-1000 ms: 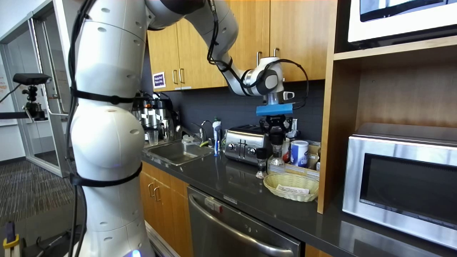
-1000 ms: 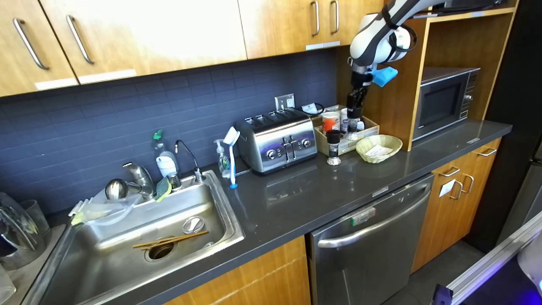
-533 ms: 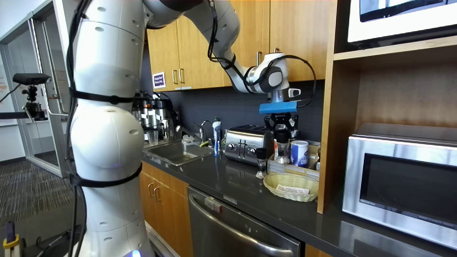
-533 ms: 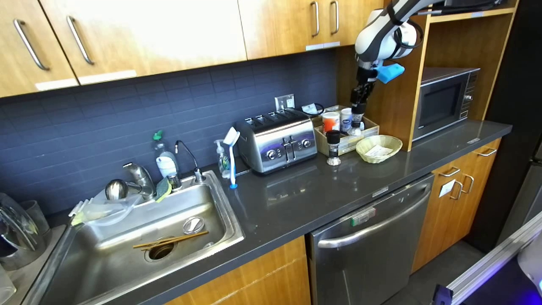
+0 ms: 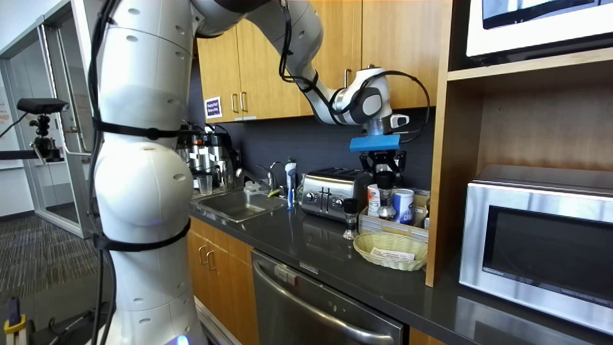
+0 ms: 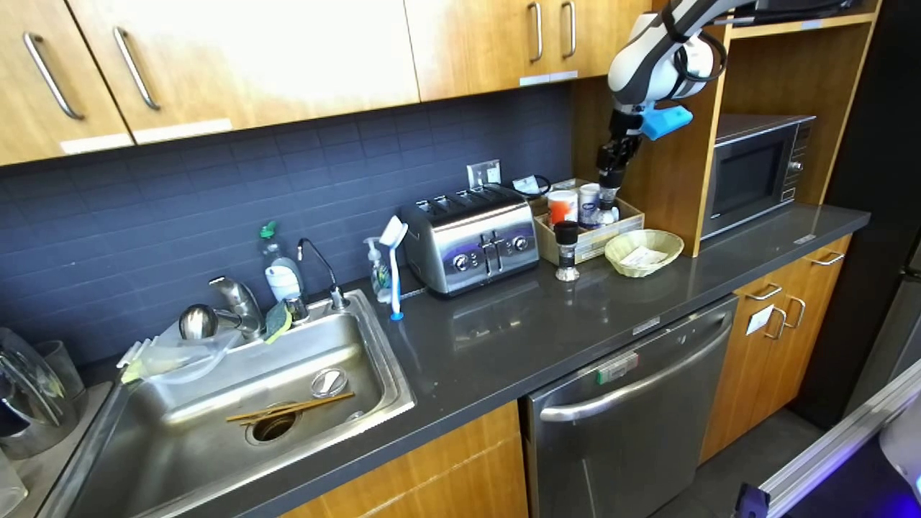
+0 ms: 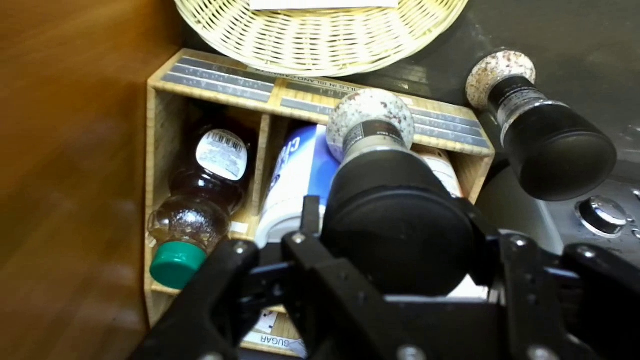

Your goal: Put the spice bottle into the box

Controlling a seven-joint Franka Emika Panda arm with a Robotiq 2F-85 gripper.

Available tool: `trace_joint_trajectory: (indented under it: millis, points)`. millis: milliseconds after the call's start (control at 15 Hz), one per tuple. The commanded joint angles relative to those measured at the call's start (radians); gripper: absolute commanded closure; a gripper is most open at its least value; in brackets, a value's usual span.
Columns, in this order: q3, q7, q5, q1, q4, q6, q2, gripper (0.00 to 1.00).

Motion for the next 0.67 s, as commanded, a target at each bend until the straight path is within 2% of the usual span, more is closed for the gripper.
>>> trace_joint_trajectory:
  millis: [0,600]
  points:
    - [-0.011,0.047,-0.016,0.009,-0.033,0.007,-0.038,0.6]
    - [-0.059,0.283,-0.139,0.03,-0.04,0.046,-0.04,0.6]
